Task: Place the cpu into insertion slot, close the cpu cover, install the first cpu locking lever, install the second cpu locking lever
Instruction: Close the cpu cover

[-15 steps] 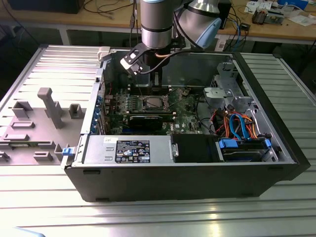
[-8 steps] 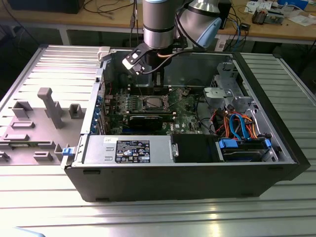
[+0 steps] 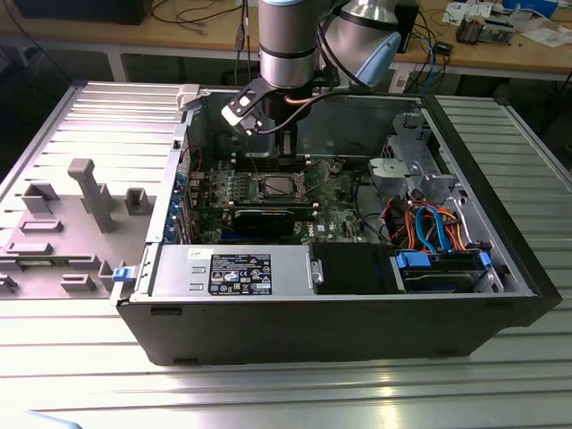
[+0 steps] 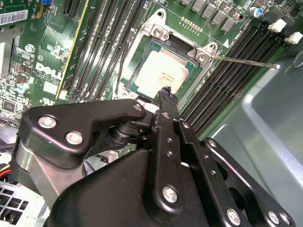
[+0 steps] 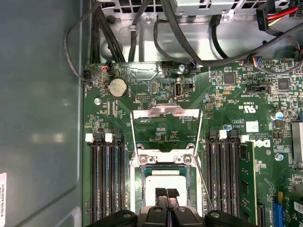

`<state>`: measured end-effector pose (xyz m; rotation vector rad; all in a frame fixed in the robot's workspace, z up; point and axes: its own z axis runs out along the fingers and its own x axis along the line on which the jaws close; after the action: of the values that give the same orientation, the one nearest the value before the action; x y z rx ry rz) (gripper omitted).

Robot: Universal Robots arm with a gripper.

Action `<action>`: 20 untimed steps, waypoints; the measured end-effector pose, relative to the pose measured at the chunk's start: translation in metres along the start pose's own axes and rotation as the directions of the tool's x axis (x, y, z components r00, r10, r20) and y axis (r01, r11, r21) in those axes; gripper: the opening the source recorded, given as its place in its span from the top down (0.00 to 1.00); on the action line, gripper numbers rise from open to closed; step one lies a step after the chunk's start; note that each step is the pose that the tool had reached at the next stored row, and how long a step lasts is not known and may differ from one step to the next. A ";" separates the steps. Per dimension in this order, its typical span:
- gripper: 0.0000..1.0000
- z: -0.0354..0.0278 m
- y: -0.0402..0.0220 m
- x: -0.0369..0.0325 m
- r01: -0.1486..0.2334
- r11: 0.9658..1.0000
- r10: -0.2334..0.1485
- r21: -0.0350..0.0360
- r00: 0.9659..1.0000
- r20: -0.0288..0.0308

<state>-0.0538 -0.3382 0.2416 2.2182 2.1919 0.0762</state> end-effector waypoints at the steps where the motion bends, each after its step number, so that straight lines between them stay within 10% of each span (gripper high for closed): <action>1: 0.89 0.0000 0.0000 0.0000 0.000 1.000 0.000 0.000 1.000 0.000; 5: 0.89 0.0000 0.0013 0.0000 0.000 1.000 0.000 0.017 1.000 0.001; 20: 0.89 -0.0020 0.0014 0.0001 0.017 1.000 -0.017 0.020 1.000 0.000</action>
<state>-0.0525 -0.3381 0.2437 2.2087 2.2209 0.0540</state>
